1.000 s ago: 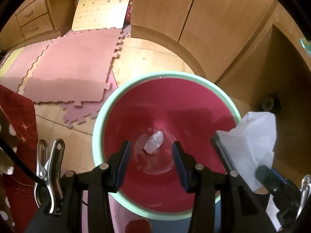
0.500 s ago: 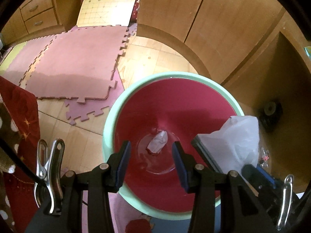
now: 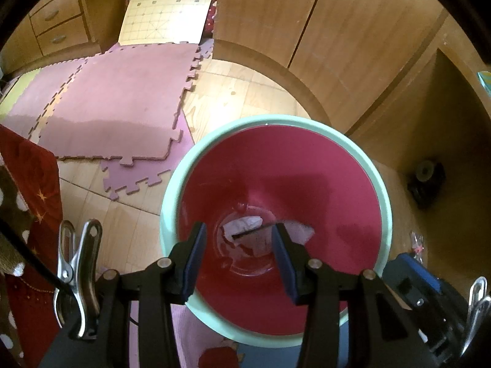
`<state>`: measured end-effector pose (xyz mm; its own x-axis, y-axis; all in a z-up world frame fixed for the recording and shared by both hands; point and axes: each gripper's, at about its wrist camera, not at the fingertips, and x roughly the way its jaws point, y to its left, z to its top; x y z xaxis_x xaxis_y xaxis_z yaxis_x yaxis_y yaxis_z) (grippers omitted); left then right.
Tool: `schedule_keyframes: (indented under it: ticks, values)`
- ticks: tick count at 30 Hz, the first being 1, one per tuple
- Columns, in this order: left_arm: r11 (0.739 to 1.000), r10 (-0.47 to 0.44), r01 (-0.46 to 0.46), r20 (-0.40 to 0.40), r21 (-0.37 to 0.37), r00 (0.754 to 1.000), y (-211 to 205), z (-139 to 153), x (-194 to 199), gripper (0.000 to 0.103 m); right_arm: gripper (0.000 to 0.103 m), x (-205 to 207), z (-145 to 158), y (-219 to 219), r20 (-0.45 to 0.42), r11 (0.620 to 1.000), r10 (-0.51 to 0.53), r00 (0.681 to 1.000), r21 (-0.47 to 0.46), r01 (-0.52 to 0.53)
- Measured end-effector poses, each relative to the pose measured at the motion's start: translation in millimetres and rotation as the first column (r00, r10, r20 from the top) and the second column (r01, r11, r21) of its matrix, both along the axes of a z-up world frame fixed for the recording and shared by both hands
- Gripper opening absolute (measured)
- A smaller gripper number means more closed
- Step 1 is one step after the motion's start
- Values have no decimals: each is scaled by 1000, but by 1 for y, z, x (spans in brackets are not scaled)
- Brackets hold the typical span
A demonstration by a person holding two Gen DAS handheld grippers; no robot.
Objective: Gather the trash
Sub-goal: 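Lower the tissue into the red bucket and open the right tool, then move both tools back to the lower shelf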
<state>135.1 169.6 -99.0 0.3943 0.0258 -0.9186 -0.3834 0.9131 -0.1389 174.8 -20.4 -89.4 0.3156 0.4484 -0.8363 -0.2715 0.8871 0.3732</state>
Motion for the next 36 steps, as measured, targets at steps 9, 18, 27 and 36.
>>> schedule_keyframes:
  ticks: [9, 18, 27, 36]
  values:
    - [1000, -9, 9, 15, -4, 1000, -4, 9, -1, 46, 33, -3, 7, -3, 16, 1000, 8, 1000, 6, -8]
    - [999, -39, 39, 29, -5, 999, -12, 19, -3, 46, 33, -9, 18, -11, 39, 1000, 20, 999, 19, -21]
    - [997, -79, 79, 47, 12, 996, -26, 26, -3, 50, 37, -19, 31, -21, 86, 999, 40, 995, -5, -40]
    - [990, -139, 139, 64, 14, 988, -47, 32, -1, 51, 39, -28, 33, -41, 112, 999, 36, 993, -30, -33]
